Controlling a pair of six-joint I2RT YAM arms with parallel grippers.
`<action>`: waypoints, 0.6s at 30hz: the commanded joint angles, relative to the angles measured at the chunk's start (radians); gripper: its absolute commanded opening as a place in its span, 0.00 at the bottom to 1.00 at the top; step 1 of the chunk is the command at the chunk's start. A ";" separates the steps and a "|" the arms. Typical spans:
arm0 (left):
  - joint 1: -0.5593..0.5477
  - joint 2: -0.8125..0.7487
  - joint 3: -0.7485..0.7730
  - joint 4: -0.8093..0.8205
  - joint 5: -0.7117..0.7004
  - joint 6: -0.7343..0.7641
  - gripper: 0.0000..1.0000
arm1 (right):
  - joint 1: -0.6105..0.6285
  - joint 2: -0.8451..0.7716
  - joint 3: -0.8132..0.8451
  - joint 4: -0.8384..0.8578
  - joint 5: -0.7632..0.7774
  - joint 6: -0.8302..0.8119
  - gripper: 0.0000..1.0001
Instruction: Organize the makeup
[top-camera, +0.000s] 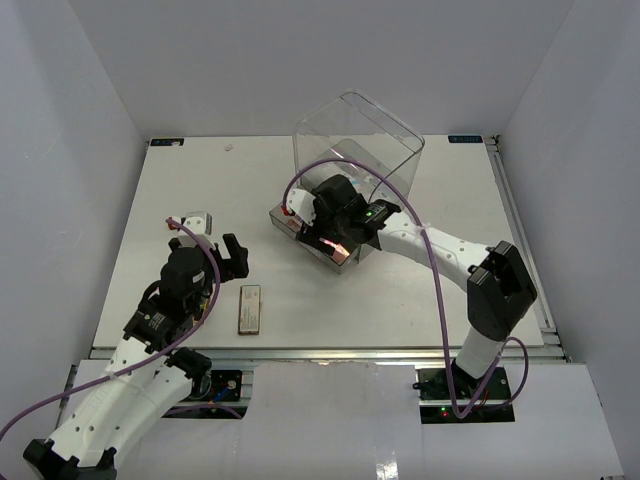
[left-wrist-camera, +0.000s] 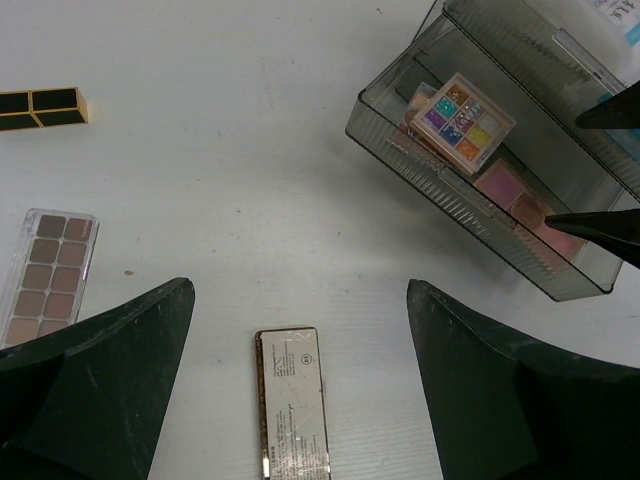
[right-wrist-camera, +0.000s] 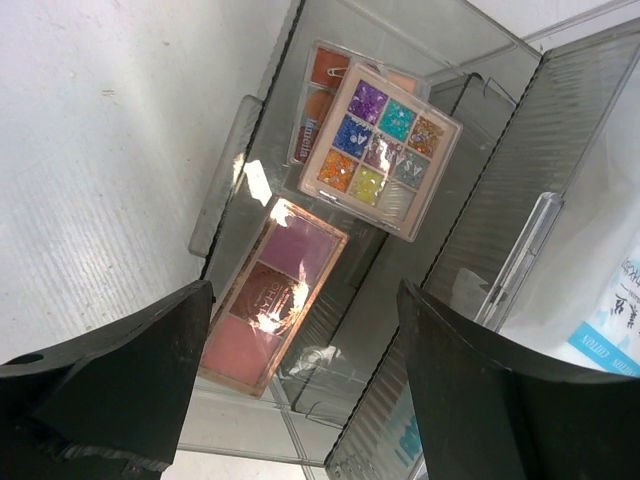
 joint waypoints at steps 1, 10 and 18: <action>0.006 0.001 -0.009 0.019 0.024 -0.004 0.98 | -0.004 -0.132 0.024 -0.054 -0.129 -0.016 0.80; 0.006 0.168 -0.014 -0.027 0.203 -0.152 0.98 | -0.188 -0.466 -0.160 -0.113 -0.601 -0.072 0.93; 0.006 0.394 0.005 -0.136 0.261 -0.287 0.98 | -0.497 -0.760 -0.486 0.038 -0.874 -0.022 0.91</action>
